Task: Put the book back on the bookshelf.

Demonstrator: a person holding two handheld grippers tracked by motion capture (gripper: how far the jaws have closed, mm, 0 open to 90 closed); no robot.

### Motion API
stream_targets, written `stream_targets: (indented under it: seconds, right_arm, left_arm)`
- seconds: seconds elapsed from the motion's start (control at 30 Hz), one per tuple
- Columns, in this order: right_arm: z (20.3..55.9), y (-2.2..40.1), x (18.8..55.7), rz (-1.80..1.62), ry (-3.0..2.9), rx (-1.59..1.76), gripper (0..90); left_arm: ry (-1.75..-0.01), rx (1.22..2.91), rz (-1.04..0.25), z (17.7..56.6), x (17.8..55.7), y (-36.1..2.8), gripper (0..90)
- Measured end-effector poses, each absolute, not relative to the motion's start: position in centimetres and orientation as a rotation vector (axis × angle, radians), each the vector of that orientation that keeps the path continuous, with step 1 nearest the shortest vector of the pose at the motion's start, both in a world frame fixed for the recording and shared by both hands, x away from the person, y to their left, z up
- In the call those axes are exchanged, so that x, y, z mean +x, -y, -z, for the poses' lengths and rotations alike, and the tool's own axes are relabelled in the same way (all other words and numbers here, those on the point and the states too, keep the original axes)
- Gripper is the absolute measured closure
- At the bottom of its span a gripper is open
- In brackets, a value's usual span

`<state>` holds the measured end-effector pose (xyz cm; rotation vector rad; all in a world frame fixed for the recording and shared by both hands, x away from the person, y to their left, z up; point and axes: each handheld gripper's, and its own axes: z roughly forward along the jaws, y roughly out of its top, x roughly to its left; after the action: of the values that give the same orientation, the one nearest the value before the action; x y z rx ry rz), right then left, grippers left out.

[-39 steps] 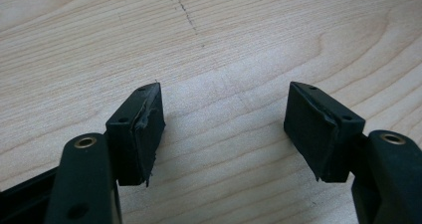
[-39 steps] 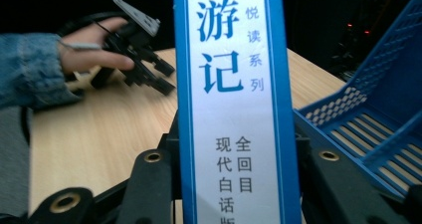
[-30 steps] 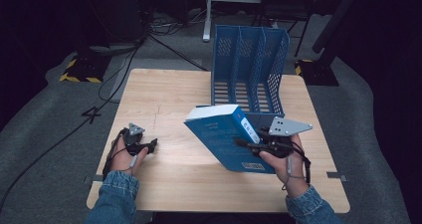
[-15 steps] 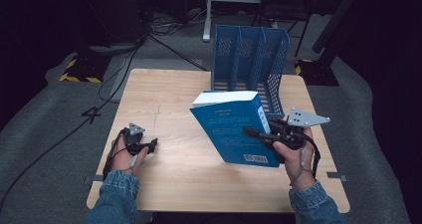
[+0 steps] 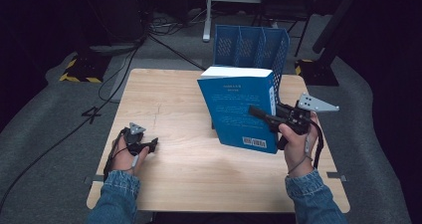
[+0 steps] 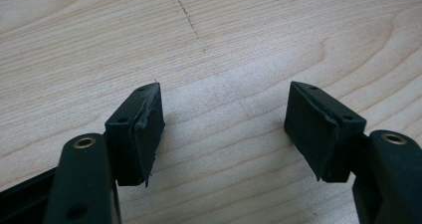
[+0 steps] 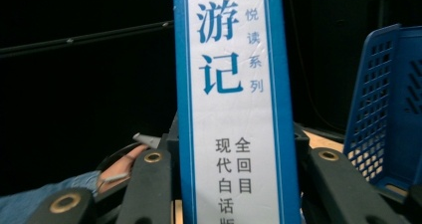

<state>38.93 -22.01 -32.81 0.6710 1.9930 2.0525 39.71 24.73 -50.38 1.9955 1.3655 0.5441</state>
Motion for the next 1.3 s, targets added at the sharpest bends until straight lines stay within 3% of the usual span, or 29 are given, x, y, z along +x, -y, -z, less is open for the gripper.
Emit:
stream_targets:
  seconds: [0.8, 1.3]
  right_arm:
    - [29.7, 20.6, 45.9, -1.977, -1.817, 0.715, 61.8]
    - [28.7, 19.9, 53.1, -1.945, -1.727, 0.850, 61.8]
  left_arm:
    - [-1.369, 1.992, -0.546, 50.4, 39.8, -24.7, 31.8]
    - [-1.372, 1.989, -0.544, 50.4, 39.9, -24.6, 31.3]
